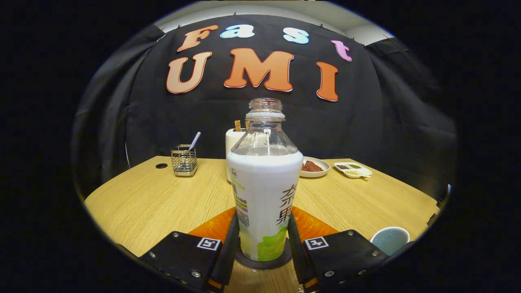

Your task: Take the bottle from table, then pour the juice into the cup, finally place the bottle on the coaster

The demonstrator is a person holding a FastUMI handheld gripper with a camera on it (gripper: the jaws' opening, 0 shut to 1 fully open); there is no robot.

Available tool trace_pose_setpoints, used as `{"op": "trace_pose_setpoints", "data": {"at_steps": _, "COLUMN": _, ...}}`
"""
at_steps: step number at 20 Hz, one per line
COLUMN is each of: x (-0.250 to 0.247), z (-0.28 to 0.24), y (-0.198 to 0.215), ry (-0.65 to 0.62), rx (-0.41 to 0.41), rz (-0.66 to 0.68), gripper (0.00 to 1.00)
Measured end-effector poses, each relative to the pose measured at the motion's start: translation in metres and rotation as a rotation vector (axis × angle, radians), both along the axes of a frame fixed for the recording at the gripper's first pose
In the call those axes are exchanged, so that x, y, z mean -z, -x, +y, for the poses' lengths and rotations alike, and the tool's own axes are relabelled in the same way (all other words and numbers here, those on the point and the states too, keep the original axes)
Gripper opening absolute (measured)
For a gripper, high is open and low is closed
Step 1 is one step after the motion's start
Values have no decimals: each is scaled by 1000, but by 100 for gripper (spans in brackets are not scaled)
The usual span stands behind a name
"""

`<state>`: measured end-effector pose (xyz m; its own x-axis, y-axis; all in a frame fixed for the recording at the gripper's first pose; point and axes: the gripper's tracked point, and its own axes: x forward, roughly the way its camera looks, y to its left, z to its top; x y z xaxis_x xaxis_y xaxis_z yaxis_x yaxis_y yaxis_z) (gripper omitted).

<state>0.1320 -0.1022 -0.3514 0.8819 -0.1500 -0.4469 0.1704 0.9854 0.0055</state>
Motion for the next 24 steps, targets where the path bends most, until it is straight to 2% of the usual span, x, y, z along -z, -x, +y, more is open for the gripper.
{"op": "trace_pose_setpoints", "data": {"at_steps": 4, "x": -11, "z": 7, "y": 2, "ry": -21, "rx": -4, "rz": -21, "gripper": 72}}
{"op": "trace_pose_setpoints", "data": {"at_steps": 5, "x": -20, "z": 7, "y": 2, "ry": -7, "rx": -4, "rz": -35, "gripper": 81}}
{"op": "trace_pose_setpoints", "data": {"at_steps": 8, "x": -49, "z": 1, "y": 11, "ry": 58, "rx": 24, "rz": -72, "gripper": 91}}
{"op": "trace_pose_setpoints", "data": {"at_steps": 14, "x": -138, "z": 8, "y": 37, "ry": 142, "rx": 41, "rz": -191, "gripper": 93}}
{"op": "trace_pose_setpoints", "data": {"at_steps": 17, "x": -181, "z": 28, "y": 47, "ry": 169, "rx": -5, "rz": -221, "gripper": 94}}
{"op": "trace_pose_setpoints", "data": {"at_steps": 20, "x": -228, "z": 51, "y": 59, "ry": 130, "rx": -63, "rz": -294, "gripper": 95}}
{"op": "trace_pose_setpoints", "data": {"at_steps": 24, "x": -278, "z": 83, "y": 74, "ry": 112, "rx": -121, "rz": -328, "gripper": 96}}
